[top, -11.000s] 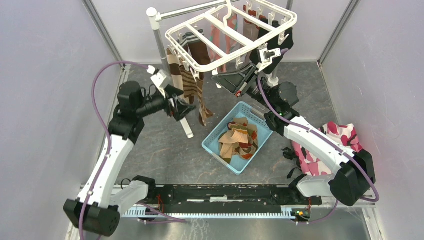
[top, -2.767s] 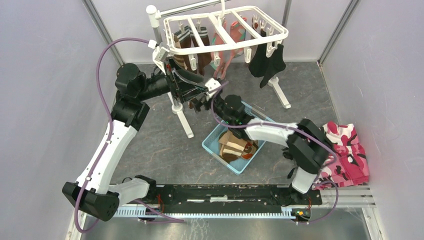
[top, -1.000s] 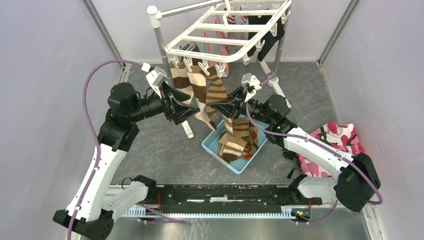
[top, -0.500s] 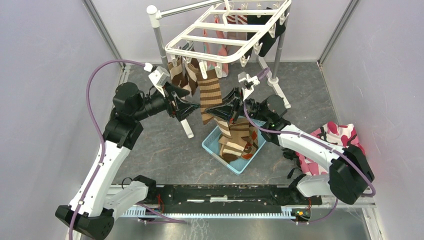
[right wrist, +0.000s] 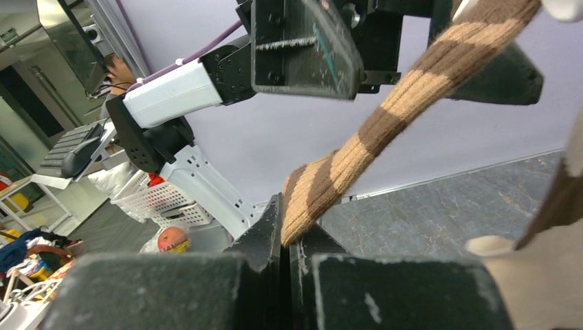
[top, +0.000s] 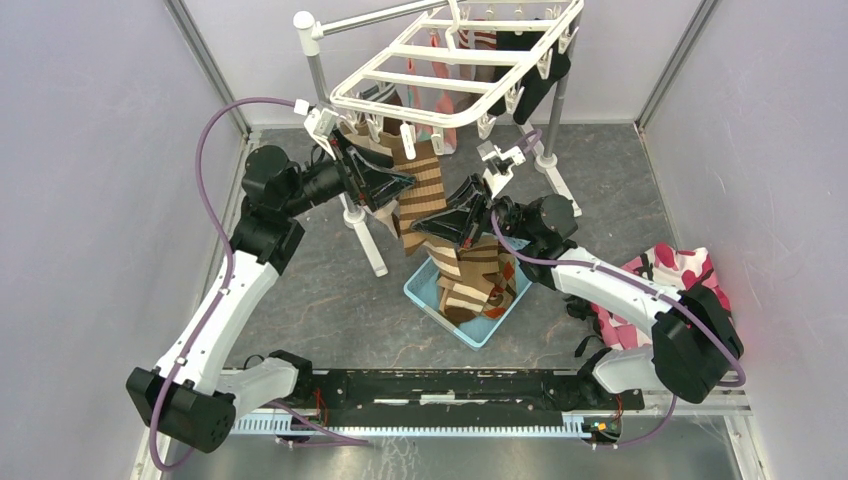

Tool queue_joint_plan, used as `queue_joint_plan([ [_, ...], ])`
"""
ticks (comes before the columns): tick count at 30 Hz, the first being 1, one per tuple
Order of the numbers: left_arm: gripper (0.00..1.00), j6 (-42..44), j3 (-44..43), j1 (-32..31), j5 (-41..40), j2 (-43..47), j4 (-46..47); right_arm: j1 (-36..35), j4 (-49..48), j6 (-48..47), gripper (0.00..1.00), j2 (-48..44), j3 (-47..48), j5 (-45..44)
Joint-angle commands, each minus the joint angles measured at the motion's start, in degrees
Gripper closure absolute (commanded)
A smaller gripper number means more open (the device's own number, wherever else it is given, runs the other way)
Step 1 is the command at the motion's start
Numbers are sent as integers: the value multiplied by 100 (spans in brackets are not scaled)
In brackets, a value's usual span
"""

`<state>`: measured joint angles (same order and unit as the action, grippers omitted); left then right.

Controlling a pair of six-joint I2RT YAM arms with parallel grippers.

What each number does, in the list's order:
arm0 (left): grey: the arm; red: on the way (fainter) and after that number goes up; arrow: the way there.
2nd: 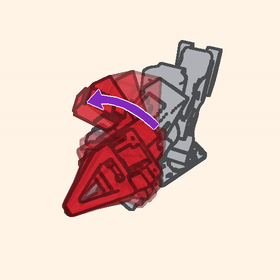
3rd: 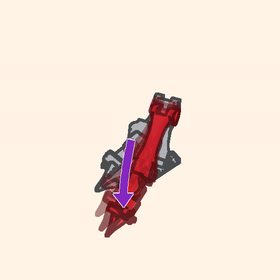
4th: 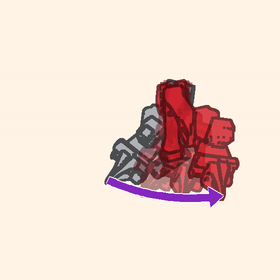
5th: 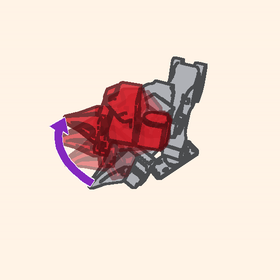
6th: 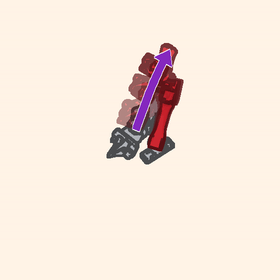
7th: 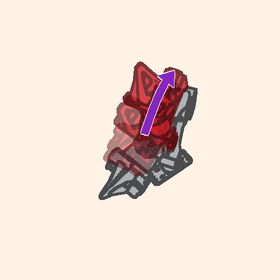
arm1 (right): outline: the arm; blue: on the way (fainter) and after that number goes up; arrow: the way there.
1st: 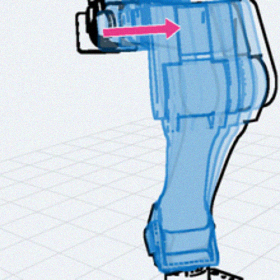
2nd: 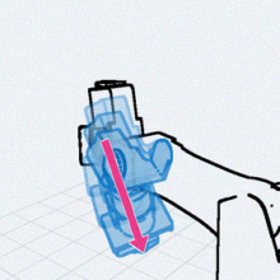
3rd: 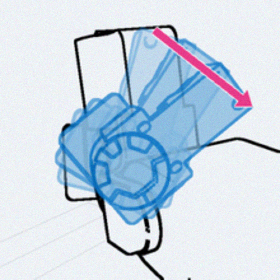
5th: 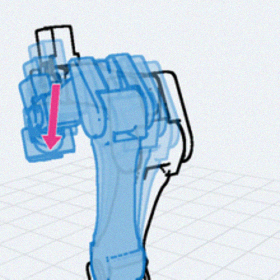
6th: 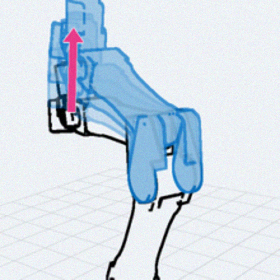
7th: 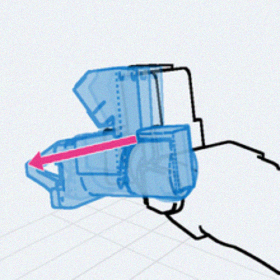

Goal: Remove the socks clipped to the hanger
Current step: Remove the sock from the hanger.

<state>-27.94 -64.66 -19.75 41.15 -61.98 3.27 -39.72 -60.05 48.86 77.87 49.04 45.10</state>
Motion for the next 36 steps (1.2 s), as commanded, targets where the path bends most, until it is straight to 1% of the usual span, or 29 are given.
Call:
queue_joint_plan([
  [1,2,-905,-167,-9,277,-134,917,-8,-349,185,98,-164,21,311],
  [2,4,-935,-169,-11,305,-173,963,-9,-303,177,98,-196,-5,338],
  [7,22,-949,-221,-20,527,-272,983,-2,92,-52,95,-465,-87,371],
  [10,38,-880,-224,-20,667,-259,956,-3,752,-522,87,-636,-30,260],
  [11,43,-849,-218,-19,701,-240,907,2,1042,-694,83,-695,12,164],
  [12,45,-812,-202,-20,736,-218,862,6,1272,-896,80,-741,53,71],
  [13,44,-781,-170,-20,749,-192,818,5,1556,-1079,79,-777,119,-54],
  [14,40,-764,-135,-20,756,-157,777,3,1707,-1176,79,-790,192,-141],
  [16,28,-716,-81,-20,763,-90,675,23,1858,-1237,81,-796,275,-242],
  [17,24,-657,-66,-16,784,-63,621,53,1930,-1258,83,-819,306,-303],
  [21,18,109,-270,-20,656,78,1,314,2111,-1286,87,-1009,335,-474],
  [23,18,671,-514,-18,466,117,-459,497,2144,-1288,87,-1145,335,-518],
  [25,18,1156,-716,-18,111,186,-915,701,2219,-1279,88,-1289,383,-499],
  [28,18,1815,-838,-20,-129,349,-1114,1007,2249,-1182,88,-1474,487,-489],
  [31,18,2206,-959,-15,-292,434,-1309,1292,2272,-1046,89,-1626,528,-524],
  [36,19,3183,-1242,-20,-687,412,-1688,1816,2091,-633,89,-1854,379,-447],
])
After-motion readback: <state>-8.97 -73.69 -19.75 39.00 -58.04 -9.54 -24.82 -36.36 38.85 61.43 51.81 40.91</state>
